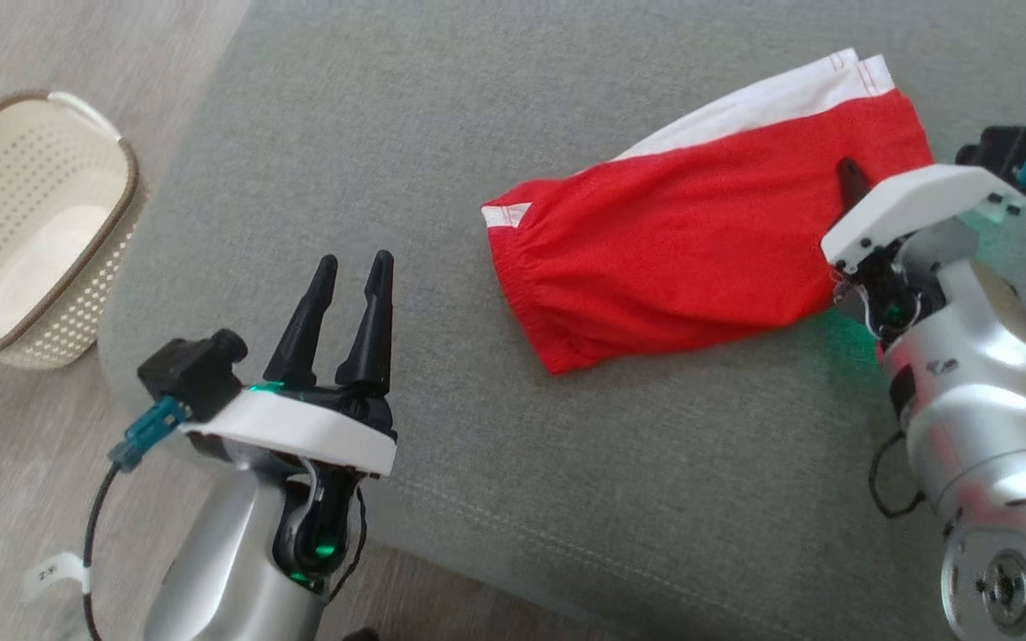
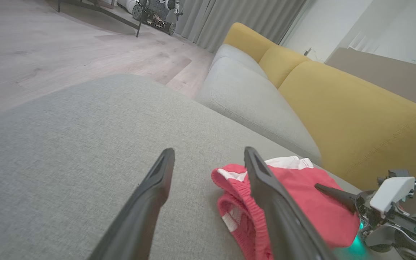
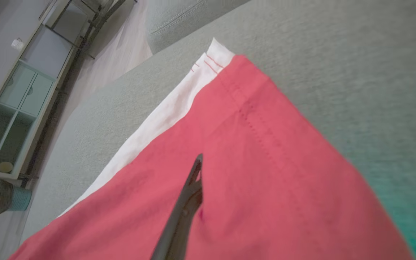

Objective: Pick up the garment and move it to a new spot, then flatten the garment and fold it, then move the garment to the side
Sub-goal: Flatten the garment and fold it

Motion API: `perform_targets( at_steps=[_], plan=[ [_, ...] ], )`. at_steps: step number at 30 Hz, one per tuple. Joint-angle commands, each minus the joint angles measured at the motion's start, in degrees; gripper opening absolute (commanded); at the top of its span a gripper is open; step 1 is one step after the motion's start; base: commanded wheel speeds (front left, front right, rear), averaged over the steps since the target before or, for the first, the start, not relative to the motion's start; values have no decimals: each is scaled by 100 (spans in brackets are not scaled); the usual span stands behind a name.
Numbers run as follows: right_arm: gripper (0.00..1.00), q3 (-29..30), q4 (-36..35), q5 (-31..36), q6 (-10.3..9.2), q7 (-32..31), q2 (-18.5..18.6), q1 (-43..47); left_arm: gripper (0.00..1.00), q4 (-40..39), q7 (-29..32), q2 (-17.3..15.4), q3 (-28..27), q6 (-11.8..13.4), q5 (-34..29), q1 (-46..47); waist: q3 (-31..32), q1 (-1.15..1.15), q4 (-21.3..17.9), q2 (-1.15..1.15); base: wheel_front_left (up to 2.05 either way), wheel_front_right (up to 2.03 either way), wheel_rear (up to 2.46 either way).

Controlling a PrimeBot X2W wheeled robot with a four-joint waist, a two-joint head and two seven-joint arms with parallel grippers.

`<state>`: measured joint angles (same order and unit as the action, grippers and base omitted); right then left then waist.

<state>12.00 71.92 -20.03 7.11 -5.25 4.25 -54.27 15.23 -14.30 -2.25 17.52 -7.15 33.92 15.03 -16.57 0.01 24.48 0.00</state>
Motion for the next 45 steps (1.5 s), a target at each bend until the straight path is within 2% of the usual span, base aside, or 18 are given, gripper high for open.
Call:
perform_targets(
  at_steps=[1, 12, 17, 24, 29, 32, 40, 45],
  plan=[
    [0, -115, -90, 34, 37, 170, -136, 40, 100, -143, -70, -63, -204, -34, -19, 134, 90, -1, -94, 0, 0, 0, 0],
    [0, -221, -299, -375, 37, 1284, -137, 651, 100, -105, -70, -63, -242, -34, -202, -91, 626, -1, -670, 0, 0, 0, 0],
    [0, -23, -325, -261, 37, 1800, -115, 1256, 100, -75, -70, -63, -277, -34, -289, -268, 873, -1, -916, 0, 0, 0, 0],
    [0, 435, -509, 120, 37, 2005, -120, 1714, 100, -37, -70, -63, -231, -34, -335, -403, 1045, -1, -1074, 0, 0, 0, 0],
    [0, 389, -881, 445, 37, 2019, -130, 1679, 100, -26, -70, -63, -231, -34, -339, -372, 1071, -1, -1016, 0, 0, 0, 0],
    [0, 44, -1200, 512, 37, 2022, -134, 1670, 100, -9, -70, -63, -202, -34, -328, -365, 1102, -1, -925, 0, 0, 0, 0],
    [0, -1744, -2301, 303, 37, 2023, -136, 2196, 100, 63, -70, -63, -273, -34, -295, -436, 1212, -1, -729, 0, 0, 0, 0],
    [0, -2620, -2831, 173, 37, 2024, -136, 2478, 100, 83, -70, -63, -264, -34, -289, -432, 1238, -1, -607, 0, 0, 0, 0]
  ],
)
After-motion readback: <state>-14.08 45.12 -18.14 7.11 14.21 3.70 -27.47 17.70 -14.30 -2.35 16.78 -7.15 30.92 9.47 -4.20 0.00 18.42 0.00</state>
